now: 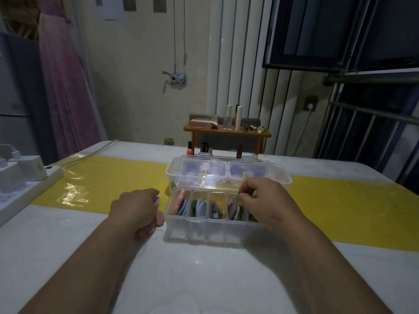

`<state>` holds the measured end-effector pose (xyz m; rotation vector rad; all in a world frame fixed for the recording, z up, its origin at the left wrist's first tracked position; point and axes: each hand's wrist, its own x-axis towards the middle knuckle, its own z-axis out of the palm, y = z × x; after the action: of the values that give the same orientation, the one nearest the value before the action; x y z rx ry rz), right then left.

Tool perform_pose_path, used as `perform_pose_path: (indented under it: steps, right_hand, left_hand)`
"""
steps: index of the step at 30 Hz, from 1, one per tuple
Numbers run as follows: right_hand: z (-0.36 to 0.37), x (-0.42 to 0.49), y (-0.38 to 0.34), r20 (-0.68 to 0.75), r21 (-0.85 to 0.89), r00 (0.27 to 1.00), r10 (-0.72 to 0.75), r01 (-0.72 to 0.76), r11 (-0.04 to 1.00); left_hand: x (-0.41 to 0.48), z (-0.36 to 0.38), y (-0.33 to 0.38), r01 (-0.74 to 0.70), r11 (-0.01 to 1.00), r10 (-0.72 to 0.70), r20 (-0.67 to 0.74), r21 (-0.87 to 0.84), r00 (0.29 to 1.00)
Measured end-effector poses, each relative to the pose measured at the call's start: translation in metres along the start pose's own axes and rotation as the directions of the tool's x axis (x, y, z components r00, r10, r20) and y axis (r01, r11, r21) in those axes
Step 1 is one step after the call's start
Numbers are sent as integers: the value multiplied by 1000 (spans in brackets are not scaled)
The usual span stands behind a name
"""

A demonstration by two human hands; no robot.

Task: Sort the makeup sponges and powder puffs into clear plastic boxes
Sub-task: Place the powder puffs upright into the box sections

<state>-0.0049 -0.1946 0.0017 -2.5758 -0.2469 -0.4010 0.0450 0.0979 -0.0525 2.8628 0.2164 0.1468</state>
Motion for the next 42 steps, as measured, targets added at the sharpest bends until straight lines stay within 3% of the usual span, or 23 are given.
perform_pose_path:
  steps: [11,14,18,20,23,31,42]
  right_hand:
    - [0,0,0,-3,23,1000,1,-1,1000]
    - [0,0,1,-3,23,1000,-1,1,1000]
    - [0,0,1,3,30,1000,2,-3,1000]
    - [-1,-1,1,2,32,1000,7,-7,999]
    - [-1,-2,0,7,30,1000,9,-9,1000]
    - [0,-1,0,7,37,1000,11,-11,999]
    - [-1,-1,0,-29,89,1000,4,-1,996]
  left_hand:
    - [-9,-14,16,-151,935,43,-319,-321,947]
    - [-8,-18,16,-123,922,14,-286,-367,958]
    - [-11,-18,15,-55,916,20,-91,-398,996]
    - [-15,-17,18,-69,925,48,-64,-373,997]
    - [-17,-18,20,-41,936,14,-80,-350,997]
    - [-25,-37,27,25,838,-161,-203,-544,966]
    - [-32,-40,39,-341,621,-111,-510,-705,853]
